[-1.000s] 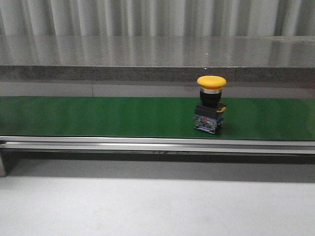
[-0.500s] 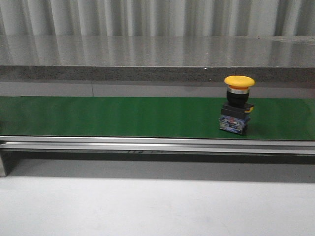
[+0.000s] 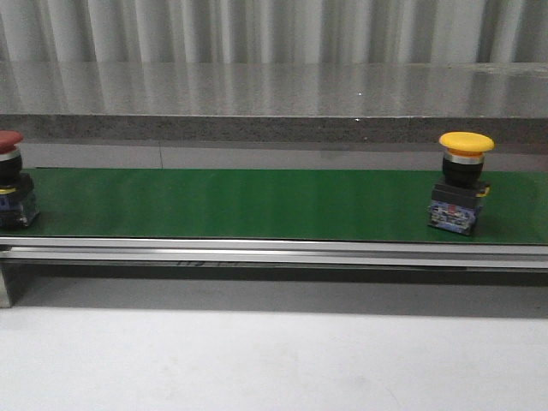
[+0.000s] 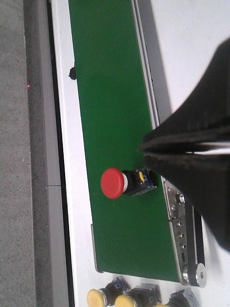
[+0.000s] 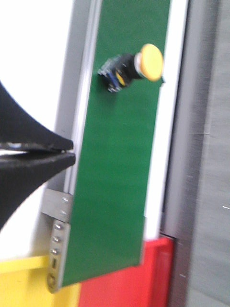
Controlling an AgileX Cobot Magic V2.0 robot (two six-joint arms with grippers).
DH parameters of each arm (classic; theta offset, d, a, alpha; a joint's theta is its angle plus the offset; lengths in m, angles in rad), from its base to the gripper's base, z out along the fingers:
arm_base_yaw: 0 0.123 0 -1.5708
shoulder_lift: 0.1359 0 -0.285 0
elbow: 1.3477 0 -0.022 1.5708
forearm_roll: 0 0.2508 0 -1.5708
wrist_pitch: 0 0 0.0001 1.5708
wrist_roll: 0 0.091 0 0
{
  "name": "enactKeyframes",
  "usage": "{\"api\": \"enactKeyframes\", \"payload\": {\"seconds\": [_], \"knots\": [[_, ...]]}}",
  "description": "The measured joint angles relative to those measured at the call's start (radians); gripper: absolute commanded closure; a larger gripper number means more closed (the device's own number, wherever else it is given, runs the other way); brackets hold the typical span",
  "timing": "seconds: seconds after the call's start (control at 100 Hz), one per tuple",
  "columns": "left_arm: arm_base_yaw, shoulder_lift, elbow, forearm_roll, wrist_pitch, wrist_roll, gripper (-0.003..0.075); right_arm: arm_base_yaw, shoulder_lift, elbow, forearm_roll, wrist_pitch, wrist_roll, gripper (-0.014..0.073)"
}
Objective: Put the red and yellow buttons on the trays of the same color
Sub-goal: 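Grasp the yellow button at the belt's far end with the right gripper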
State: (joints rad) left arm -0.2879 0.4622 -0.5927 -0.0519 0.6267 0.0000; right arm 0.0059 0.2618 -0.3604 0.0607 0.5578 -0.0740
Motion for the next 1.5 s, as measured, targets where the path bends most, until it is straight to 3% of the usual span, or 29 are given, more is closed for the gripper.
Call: {"api": "enactKeyframes", "payload": {"seconds": [0.15,0.22,0.29,0.46,0.55,0.9,1.11,1.18,1.37,1.5], "knots": [[0.000,-0.050,0.017,-0.009,0.002,0.000,0.0741,0.017,0.194,-0.138,0.011,0.071,-0.006,0.0656],[0.000,-0.061,0.017,-0.009,0.002,0.000,0.0741,0.036,0.284,-0.196,0.020,0.080,-0.006,0.0615],[0.000,-0.061,0.017,-0.009,0.002,0.000,0.0741,0.052,0.375,-0.255,0.027,0.100,-0.008,0.0497],[0.000,-0.061,0.017,-0.011,0.002,0.000,0.0741,0.080,0.575,-0.395,0.053,0.175,-0.009,0.0039],[0.000,-0.061,0.017,-0.011,0.002,0.000,0.0741,0.089,0.656,-0.460,0.062,0.214,-0.009,-0.0044],[0.000,-0.061,0.017,-0.011,0.002,0.000,0.0741,0.091,1.002,-0.692,0.083,0.411,-0.030,-0.0041],[0.000,-0.061,0.017,-0.011,0.002,0.000,0.0741,0.028,1.157,-0.756,0.085,0.422,-0.043,-0.0034],[0.000,-0.061,0.017,-0.011,0.002,0.000,0.0741,0.001,1.188,-0.758,0.085,0.420,-0.043,0.0034],[0.000,-0.061,0.017,-0.011,0.002,0.000,0.0741,-0.064,1.249,-0.760,0.085,0.397,-0.043,0.0419],[0.000,-0.061,0.017,-0.011,0.002,0.000,0.0741,-0.071,1.251,-0.760,0.083,0.388,-0.043,0.0471]]}}
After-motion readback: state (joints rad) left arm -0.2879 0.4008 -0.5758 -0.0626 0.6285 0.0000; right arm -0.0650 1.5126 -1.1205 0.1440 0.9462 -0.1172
